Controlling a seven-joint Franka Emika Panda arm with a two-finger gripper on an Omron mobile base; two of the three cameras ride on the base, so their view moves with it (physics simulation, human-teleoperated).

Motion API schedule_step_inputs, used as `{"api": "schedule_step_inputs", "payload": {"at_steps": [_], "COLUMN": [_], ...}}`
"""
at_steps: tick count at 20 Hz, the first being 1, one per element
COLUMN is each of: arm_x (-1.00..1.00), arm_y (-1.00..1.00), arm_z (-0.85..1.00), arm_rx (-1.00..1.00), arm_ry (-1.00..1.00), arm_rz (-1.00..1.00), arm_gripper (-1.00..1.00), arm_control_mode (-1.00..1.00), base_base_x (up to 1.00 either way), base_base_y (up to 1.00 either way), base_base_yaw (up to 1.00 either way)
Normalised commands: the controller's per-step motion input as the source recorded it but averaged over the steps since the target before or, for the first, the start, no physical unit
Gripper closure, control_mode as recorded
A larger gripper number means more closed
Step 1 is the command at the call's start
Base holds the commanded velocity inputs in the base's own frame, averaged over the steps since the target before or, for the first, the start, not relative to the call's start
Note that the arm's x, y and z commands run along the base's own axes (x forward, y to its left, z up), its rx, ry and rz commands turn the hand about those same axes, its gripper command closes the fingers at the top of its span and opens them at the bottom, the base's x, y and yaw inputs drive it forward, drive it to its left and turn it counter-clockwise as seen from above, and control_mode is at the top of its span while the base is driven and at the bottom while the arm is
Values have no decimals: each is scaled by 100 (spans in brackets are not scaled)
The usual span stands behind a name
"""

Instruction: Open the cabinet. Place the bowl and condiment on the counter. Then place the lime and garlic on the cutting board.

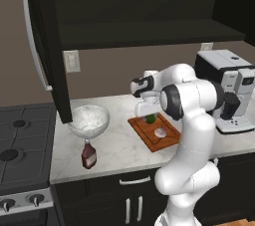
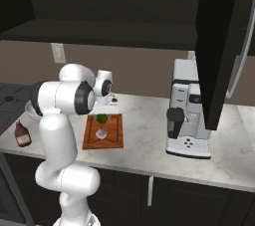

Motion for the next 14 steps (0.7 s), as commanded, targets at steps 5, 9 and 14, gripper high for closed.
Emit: {"api": "schedule_step_inputs", "payload": {"at_steps": [5, 9, 14], "arm_x": [26, 10, 0], "arm_y": [0, 0, -9], "arm_z": [-43, -31, -25], "arm_rx": [0, 0, 0], "arm_ry": [-3, -5, -7], "arm_rz": [0, -1, -3], "arm_gripper": [100, 100, 100], "arm_control_mode": [-100, -100, -100], "base_base_x": [0, 0, 0], "base_base_y": [0, 0, 0], "base_base_yaw": [0, 0, 0]}}
